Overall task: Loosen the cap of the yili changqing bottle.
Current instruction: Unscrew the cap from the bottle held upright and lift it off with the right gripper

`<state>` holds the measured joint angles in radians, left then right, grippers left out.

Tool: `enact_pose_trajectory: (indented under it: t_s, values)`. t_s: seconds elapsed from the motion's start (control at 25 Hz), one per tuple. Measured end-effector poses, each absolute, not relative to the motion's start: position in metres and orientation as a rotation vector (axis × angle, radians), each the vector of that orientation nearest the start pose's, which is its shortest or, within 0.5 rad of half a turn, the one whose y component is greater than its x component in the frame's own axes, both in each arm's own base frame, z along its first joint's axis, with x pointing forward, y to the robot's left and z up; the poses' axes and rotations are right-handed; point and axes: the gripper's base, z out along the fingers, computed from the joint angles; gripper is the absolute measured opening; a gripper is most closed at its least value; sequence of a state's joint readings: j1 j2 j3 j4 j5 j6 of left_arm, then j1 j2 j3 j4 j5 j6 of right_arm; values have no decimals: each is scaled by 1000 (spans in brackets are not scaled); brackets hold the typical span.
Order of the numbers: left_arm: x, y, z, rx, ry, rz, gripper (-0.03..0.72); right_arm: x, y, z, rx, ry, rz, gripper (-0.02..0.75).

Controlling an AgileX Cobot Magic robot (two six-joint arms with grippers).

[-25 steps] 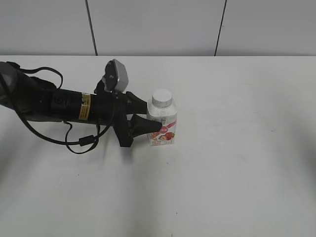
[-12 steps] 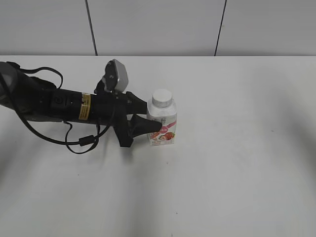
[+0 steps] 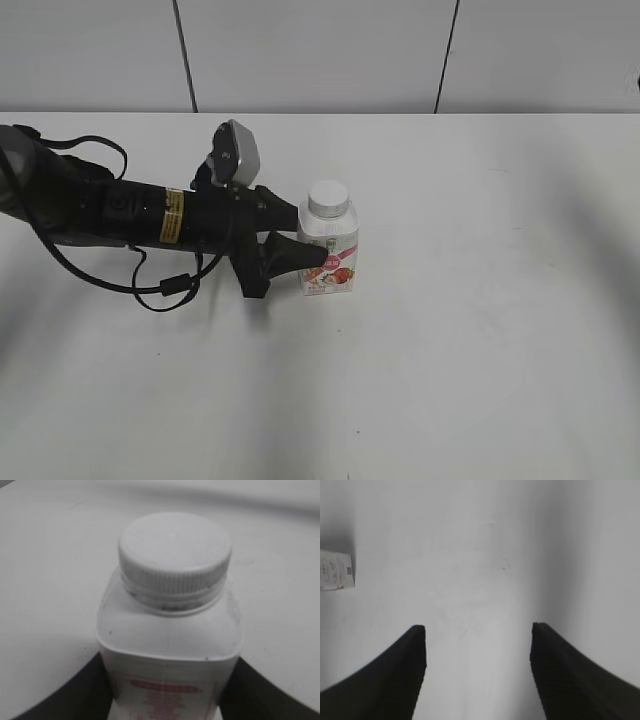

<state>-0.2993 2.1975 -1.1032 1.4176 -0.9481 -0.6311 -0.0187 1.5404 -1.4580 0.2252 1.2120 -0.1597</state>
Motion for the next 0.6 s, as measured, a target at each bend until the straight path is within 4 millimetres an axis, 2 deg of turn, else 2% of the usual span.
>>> enact_pose_trajectory:
  t_s: [0.08,0.2,0.6]
  values:
    - [349,-184,90,1357,1638,-868,382,322,17,346,-130,2748,270,514]
    - [349,-184,90,1357,1638,-868,382,334,34,343,-169,2755,283,514]
    - [349,-184,90,1357,1637,-869,379,349,130,327,-459,2776,292,514]
